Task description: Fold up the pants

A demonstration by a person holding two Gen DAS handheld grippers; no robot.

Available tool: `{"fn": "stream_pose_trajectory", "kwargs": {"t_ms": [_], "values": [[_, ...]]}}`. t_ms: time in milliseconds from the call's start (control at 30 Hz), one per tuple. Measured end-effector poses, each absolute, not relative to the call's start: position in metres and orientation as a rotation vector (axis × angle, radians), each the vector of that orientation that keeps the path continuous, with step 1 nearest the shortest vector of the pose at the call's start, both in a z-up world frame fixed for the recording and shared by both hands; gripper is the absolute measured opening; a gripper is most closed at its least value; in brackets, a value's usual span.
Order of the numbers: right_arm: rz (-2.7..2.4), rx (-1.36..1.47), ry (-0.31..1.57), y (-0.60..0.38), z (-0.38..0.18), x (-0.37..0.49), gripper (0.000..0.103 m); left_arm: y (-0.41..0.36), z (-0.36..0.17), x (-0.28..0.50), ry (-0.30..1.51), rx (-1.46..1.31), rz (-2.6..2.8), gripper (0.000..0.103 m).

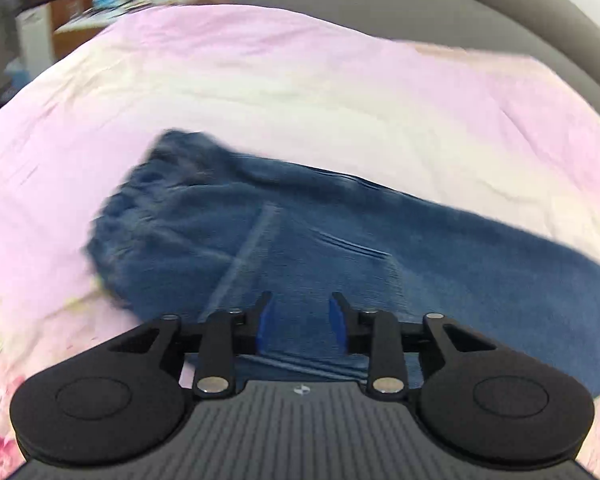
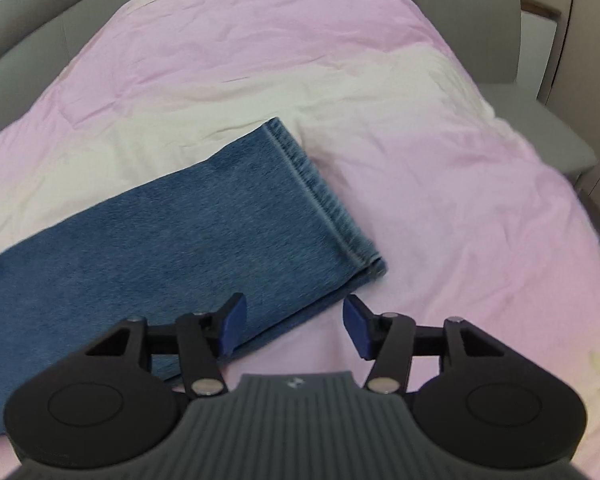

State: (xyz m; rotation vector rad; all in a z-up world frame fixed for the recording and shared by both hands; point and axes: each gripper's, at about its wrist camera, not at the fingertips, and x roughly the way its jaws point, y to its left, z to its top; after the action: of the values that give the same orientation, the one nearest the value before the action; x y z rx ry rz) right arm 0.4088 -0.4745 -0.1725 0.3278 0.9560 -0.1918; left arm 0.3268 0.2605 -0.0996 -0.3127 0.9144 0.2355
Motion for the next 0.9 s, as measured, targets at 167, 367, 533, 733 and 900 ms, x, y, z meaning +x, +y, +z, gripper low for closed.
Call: {"fn": "stream_pose_trajectory", "kwargs": {"t_ms": [167, 367, 533, 733, 900], "values": [[-0.216, 0.524, 0.930, -0.467, -0.194, 0.397, 0.054, 0.321, -0.115, 0.289, 0.855, -0.556, 0.346, 0.055], [-0.284, 0.611, 0.902, -0.463, -0.214, 0.395, 0.056, 0.355, -0.157, 0.274, 0.822, -0.782, 0.393, 0.063], [-0.286, 0.625, 0.884, -0.460, -0.217, 0.393, 0.059, 0.358, -0.175, 0.286, 0.788, -0.832, 0.392, 0.070], [-0.287, 0.686, 0.851, -0.467, -0.229, 0.401, 0.066, 0.359, -0.183, 0.299, 0.780, -0.801, 0.381, 0.070], [-0.330, 0.716, 0.809, -0.462, -0.234, 0.414, 0.037, 0.353, -0.177, 0.304, 0.778, -0.761, 0.409, 0.061]]}}
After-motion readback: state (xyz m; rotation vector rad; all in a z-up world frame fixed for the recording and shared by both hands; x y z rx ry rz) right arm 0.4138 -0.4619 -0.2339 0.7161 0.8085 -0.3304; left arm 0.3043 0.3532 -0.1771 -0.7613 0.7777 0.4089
